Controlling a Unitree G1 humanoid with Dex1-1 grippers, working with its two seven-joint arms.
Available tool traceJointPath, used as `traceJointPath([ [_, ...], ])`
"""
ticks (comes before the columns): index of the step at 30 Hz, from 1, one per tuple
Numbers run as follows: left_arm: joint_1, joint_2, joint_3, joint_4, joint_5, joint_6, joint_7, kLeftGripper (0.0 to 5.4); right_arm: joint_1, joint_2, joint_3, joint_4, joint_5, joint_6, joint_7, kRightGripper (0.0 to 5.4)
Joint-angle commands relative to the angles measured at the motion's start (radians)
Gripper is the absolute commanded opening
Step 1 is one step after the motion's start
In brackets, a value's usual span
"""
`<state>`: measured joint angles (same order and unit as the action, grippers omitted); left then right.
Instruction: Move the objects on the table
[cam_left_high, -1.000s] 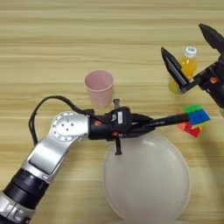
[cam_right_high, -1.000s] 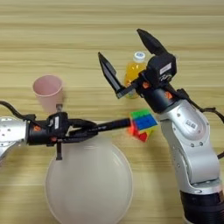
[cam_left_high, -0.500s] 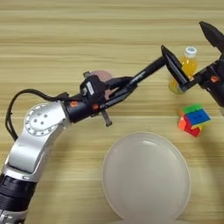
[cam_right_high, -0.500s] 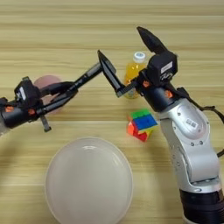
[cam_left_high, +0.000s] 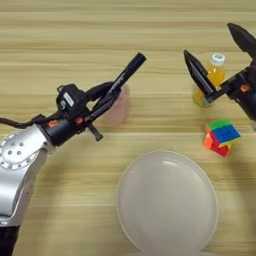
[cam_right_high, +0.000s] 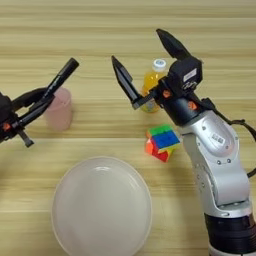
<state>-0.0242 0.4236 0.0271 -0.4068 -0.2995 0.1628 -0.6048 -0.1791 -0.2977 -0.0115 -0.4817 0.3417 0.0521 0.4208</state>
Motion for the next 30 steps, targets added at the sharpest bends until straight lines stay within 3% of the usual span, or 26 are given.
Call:
traceJointPath([
  [1,-0.003,-0.004,0.047,0.041,0.026,0.033,0.075,0.82,-0.018,0.005,-0.003,0.005,-0.005,-0.013,0.000,5.40],
  [6,0.006,-0.021,0.068,0.080,0.051,0.052,0.152,0.82,-0.017,0.007,-0.003,0.009,-0.005,-0.018,0.001,5.40],
  [9,0.010,-0.032,0.065,0.135,0.100,0.040,0.204,0.82,-0.014,0.009,-0.001,0.010,-0.006,-0.021,0.001,5.40],
  [20,0.023,-0.099,0.098,0.251,0.148,0.101,0.370,0.82,-0.007,0.014,0.000,0.017,-0.010,-0.038,0.001,5.40],
  [30,0.036,-0.133,0.077,0.314,0.160,0.156,0.398,0.82,-0.005,0.019,0.002,0.015,-0.011,-0.043,0.001,5.40],
])
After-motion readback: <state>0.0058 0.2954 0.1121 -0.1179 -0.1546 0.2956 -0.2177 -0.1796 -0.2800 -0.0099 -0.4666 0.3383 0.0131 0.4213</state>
